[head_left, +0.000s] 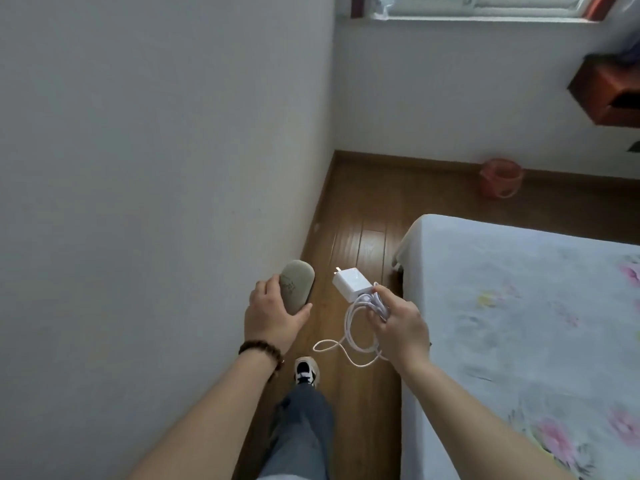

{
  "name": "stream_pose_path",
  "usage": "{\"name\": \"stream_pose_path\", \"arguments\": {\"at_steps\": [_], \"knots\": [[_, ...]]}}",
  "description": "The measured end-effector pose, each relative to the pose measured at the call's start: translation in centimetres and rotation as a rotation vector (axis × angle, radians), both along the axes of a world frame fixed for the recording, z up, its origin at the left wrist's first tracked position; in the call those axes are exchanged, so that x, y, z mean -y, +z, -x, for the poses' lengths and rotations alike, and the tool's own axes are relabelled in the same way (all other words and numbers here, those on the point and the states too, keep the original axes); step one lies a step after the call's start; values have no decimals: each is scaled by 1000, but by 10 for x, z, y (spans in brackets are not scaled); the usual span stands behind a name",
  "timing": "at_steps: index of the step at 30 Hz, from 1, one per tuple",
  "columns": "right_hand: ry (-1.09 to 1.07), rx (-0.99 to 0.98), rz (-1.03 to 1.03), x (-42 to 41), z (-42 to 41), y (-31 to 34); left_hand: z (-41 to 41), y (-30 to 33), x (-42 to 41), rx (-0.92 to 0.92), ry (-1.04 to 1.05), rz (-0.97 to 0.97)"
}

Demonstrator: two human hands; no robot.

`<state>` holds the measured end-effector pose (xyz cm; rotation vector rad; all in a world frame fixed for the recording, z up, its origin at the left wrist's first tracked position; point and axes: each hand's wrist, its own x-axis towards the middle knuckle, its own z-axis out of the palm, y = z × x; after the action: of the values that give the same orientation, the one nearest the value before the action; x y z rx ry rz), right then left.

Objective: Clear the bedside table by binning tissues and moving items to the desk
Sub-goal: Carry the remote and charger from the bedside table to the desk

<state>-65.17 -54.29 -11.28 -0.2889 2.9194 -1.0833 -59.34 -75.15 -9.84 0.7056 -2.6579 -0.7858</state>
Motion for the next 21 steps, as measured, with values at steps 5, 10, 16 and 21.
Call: {"name": "stream_pose_path", "arguments": {"at_steps": [5, 10, 16, 21], "knots": [[-120, 18, -27, 19, 121, -12, 137, -15, 29, -6, -97, -14], [-222, 37, -28, 42, 252, 4, 281, -10, 64, -3, -178, -25], [-356, 4, 30, 54, 379, 31, 431, 10, 74, -40, -283, -12], [-446, 6, 61, 45, 465, 32, 535, 14, 63, -31, -383, -31]]}}
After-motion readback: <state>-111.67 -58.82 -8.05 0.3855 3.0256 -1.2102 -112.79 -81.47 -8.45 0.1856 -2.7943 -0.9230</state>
